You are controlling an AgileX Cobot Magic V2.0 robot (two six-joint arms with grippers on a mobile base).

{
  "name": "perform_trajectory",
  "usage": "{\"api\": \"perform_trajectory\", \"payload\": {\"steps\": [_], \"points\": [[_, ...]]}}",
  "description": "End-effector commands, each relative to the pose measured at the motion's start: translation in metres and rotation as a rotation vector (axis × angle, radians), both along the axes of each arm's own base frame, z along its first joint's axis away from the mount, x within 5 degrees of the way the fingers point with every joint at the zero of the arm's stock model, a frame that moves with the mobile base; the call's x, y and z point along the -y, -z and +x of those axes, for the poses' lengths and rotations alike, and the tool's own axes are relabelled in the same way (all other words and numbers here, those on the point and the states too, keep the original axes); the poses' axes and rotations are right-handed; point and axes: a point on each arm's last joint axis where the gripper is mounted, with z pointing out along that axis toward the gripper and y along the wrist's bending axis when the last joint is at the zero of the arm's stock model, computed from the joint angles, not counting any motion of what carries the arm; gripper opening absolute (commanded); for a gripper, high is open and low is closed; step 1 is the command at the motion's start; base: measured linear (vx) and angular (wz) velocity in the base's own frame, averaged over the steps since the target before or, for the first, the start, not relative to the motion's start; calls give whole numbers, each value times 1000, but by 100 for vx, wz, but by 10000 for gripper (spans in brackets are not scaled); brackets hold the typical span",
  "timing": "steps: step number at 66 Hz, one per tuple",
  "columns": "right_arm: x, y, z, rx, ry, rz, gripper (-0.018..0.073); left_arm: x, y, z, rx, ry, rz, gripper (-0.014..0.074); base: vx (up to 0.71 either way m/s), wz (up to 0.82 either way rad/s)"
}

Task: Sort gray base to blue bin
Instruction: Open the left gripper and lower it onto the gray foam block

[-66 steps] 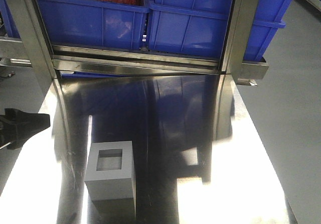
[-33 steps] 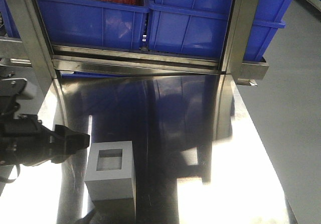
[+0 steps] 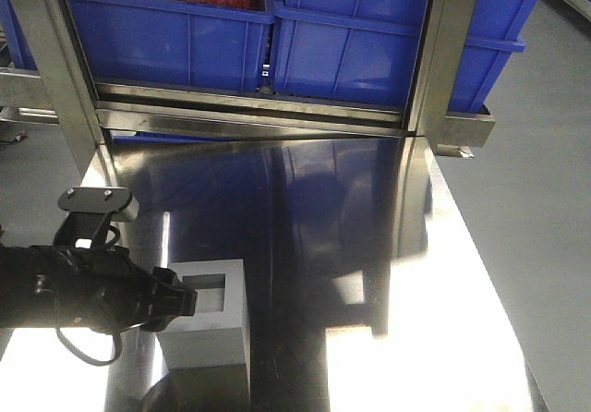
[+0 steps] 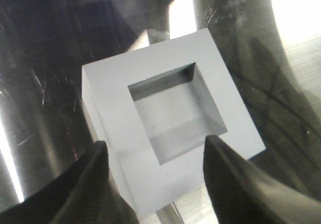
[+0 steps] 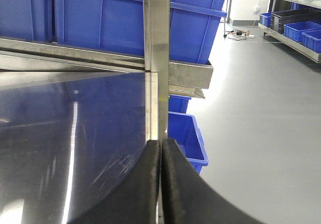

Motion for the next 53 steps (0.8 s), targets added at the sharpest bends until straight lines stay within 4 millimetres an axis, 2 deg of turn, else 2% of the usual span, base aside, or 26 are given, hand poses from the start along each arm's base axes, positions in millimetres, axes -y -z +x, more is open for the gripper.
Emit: {"api": "perform_trajectory", "payload": {"steps": [1,23,31,39,53], "points": [[0,-2,0,71,0,-11,-9,7,-13,8,77,-34,-46,410,0,0],[0,-2,0,71,0,-11,-9,11,5,19,45,-70,-35,406,0,0],[0,-2,0,71,0,-11,-9,12,12,22,27,-70,-22,365,0,0],[0,-2,0,71,0,-11,-9,13,15,23,21,-68,-14,264,0,0],[0,-2,0,71,0,-11,-9,13,14,23,32,-72,-17,15,0,0]]}}
